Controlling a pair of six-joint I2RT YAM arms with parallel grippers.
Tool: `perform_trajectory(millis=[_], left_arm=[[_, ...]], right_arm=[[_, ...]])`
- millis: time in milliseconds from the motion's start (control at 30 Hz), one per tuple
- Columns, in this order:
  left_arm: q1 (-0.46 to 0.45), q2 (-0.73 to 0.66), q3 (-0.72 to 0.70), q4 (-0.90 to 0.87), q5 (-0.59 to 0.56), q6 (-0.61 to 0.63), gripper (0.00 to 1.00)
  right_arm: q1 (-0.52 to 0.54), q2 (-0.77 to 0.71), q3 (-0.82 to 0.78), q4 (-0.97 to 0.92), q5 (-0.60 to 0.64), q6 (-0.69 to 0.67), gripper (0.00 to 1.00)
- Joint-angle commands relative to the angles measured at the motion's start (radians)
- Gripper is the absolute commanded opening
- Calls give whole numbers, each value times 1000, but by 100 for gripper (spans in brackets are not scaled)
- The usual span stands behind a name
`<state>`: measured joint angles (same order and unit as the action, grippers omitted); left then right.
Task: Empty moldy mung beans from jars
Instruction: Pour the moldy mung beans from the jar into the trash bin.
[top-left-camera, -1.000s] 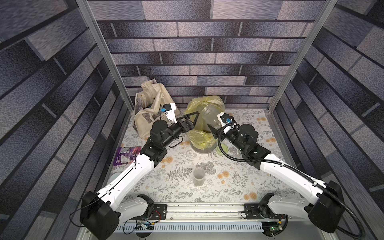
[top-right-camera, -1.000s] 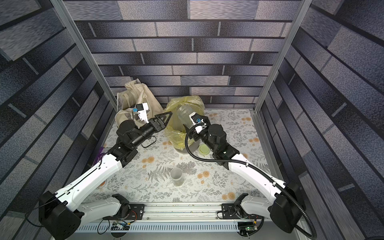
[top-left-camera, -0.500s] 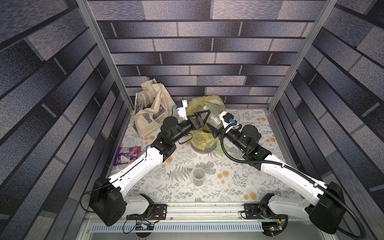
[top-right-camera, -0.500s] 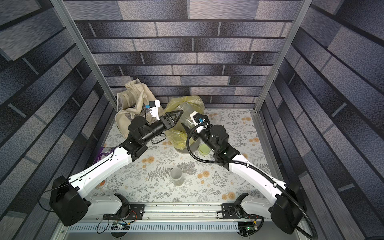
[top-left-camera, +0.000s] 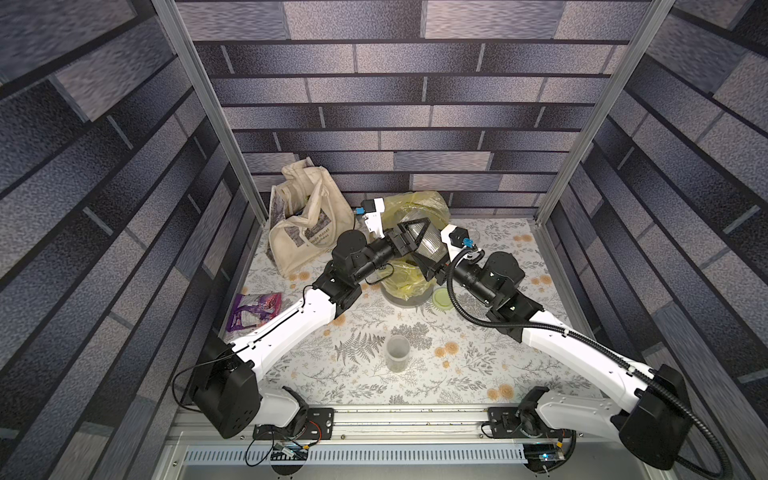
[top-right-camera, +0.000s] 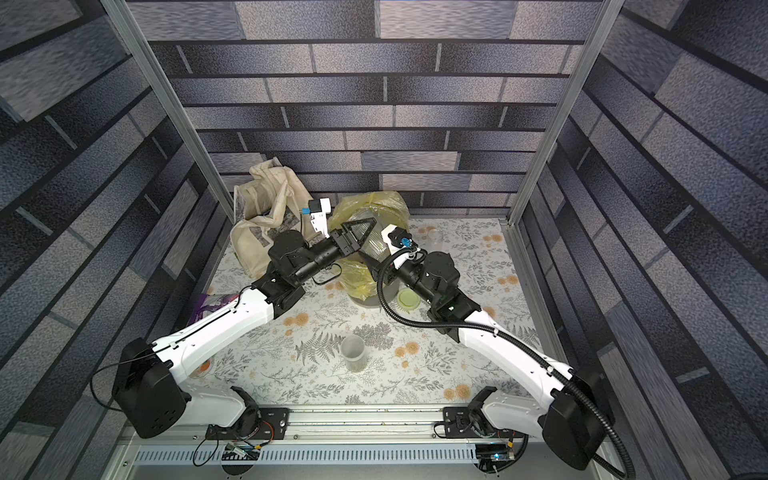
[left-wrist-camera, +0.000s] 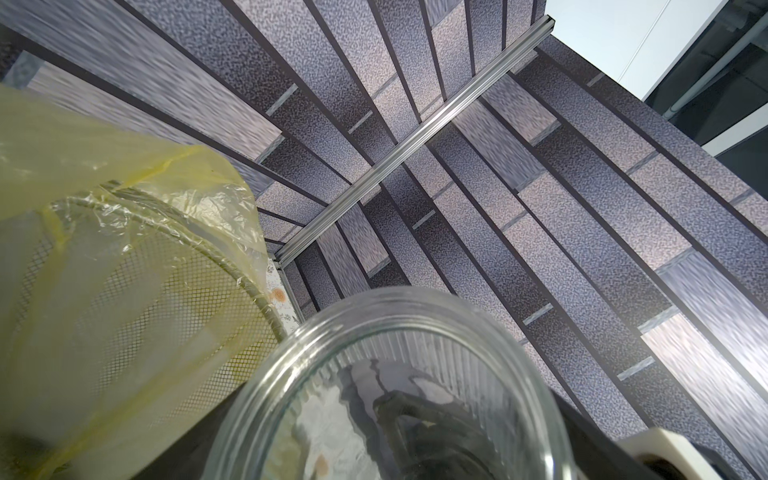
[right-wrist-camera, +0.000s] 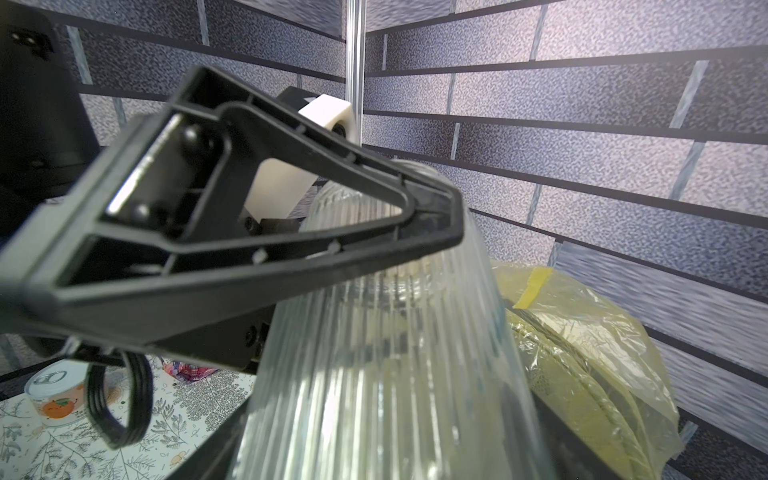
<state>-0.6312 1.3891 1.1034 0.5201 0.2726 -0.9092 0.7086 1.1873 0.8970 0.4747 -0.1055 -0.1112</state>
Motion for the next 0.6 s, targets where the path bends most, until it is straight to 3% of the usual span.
perform_trajectory(millis=[0, 133, 400, 567], left_arm=[[-5, 28, 28, 11, -12, 31, 94], [3, 53, 38, 24, 51, 40, 66], [34, 109, 77, 25, 173, -15, 45], [58, 124, 95, 61, 223, -65, 32]], right_arm=[[3, -4, 13, 143, -51, 29, 29], [3, 6, 25, 138, -55, 26, 29], [3, 8, 50, 103, -38, -19, 30], [3, 12, 60, 92, -49, -36, 44]])
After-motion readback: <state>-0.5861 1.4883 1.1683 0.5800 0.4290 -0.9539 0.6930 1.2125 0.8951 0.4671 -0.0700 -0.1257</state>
